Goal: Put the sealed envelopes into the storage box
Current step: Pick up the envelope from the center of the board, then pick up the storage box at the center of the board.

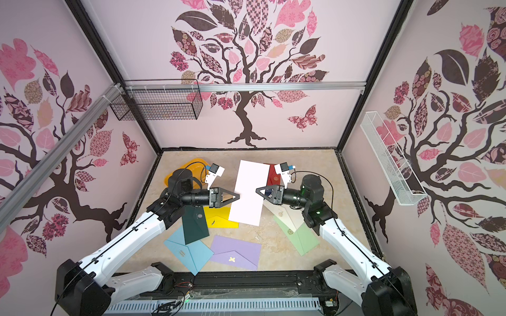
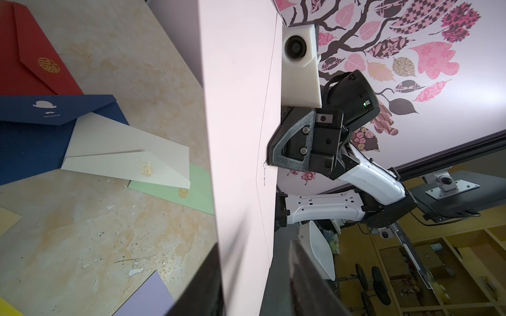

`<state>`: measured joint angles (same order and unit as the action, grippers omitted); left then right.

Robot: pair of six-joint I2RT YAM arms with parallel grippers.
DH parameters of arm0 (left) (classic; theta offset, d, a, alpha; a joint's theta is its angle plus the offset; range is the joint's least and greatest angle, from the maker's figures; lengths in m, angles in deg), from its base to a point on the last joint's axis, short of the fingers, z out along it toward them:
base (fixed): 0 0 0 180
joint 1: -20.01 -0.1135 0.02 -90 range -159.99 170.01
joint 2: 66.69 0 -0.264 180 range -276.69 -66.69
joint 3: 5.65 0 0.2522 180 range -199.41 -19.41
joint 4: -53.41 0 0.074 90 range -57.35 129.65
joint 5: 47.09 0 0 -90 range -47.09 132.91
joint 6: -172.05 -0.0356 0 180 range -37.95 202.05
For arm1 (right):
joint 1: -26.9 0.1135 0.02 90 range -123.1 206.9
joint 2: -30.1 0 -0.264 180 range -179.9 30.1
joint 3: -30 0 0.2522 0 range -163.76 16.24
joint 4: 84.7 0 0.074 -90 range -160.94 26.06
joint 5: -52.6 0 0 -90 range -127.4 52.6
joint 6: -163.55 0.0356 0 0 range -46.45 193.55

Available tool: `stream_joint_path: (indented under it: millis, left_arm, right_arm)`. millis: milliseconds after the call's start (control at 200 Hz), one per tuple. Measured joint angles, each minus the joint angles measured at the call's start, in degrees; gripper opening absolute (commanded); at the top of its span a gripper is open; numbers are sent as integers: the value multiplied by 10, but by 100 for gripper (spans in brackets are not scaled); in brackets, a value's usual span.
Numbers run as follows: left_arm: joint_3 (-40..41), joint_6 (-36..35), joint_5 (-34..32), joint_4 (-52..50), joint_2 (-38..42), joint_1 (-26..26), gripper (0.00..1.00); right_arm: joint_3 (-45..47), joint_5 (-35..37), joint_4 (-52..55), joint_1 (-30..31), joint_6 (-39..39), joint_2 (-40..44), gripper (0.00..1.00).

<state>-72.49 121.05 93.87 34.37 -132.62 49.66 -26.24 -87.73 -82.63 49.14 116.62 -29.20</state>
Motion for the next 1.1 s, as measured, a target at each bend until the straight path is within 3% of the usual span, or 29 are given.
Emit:
stream_joint_path:
  millis: [105, 170, 305, 430, 600, 830, 1100]
  left_arm:
    - [-23, -32, -49, -77, 0, -14, 69]
    - [-50, -52, -98, -137, 0, -49, 69]
    - [-141, -91, -267, -277, -29, -132, 68]
    - [-281, -122, -404, -376, -145, -143, 67]
    - [-438, -144, -522, -461, -339, -143, 65]
    - [-627, -196, -618, -536, -562, -146, 64]
    - [-810, -222, -605, -582, -714, -160, 59]
  right_arm:
    - [-34, 52, 91, 1, -44, 0, 0]
    - [-64, 104, 155, 1, -77, 0, 0]
    - [-94, 207, 245, 1, -134, 1, 0]
    - [-86, 259, 302, 1, -161, 1, 0]
    - [-79, 280, 340, 1, -178, 1, 0]
    - [-60, 275, 343, 1, -179, 1, 0]
    - [-33, 269, 348, 1, -180, 1, 0]
